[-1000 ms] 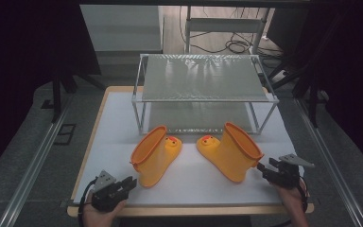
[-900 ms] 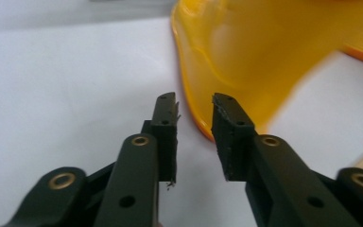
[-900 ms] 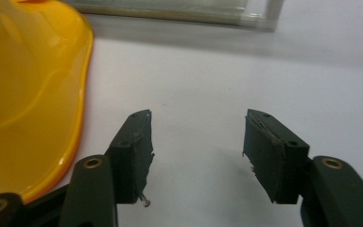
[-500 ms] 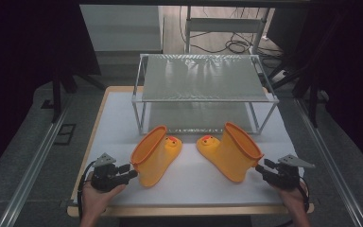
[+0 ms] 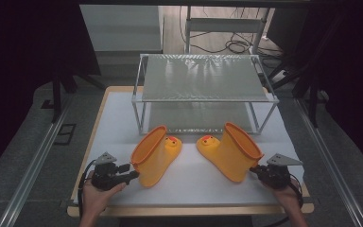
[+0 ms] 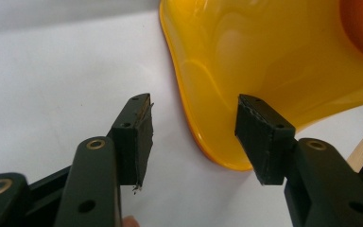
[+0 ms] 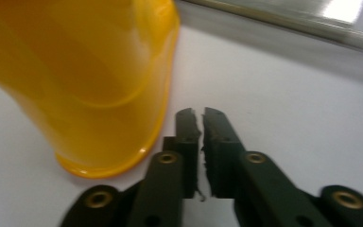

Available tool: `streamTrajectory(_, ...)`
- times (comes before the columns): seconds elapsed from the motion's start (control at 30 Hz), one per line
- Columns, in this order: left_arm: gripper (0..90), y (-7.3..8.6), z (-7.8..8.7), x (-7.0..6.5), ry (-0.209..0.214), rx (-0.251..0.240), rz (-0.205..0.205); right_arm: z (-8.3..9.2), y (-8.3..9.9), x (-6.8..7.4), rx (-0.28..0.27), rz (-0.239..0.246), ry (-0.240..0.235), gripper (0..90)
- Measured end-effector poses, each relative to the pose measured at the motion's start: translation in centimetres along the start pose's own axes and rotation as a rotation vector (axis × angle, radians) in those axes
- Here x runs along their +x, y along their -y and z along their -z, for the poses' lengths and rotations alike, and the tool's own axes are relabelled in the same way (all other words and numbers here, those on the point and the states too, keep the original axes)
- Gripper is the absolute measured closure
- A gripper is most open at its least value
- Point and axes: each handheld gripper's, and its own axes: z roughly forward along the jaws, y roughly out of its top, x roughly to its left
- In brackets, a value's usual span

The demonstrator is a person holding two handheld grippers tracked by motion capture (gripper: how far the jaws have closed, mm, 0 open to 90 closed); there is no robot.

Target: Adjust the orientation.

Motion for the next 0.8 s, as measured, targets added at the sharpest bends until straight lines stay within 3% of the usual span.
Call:
streamTrajectory(0.17, 46.6, 0.2, 0.0, 0.2, -0.01, -0.001, 0.003, -0.3, -0.1, 0.8, 0.015, 0.058, -0.055, 89.7)
streamTrajectory(0.4, 46.4, 0.4, 0.3, 0.5, -0.016, -0.006, 0.011, 0.0, 0.1, 1.6, 0.018, 0.088, -0.097, 89.8)
streamTrajectory(0.57, 46.2, 0.5, 0.3, 0.7, -0.017, -0.003, 0.016, -0.5, -0.1, 3.4, 0.029, 0.126, -0.199, 89.7)
streamTrajectory(0.8, 46.2, 0.5, 0.3, 0.8, -0.012, 0.002, 0.021, -1.5, -0.8, 5.6, 0.044, 0.178, -0.242, 89.6)
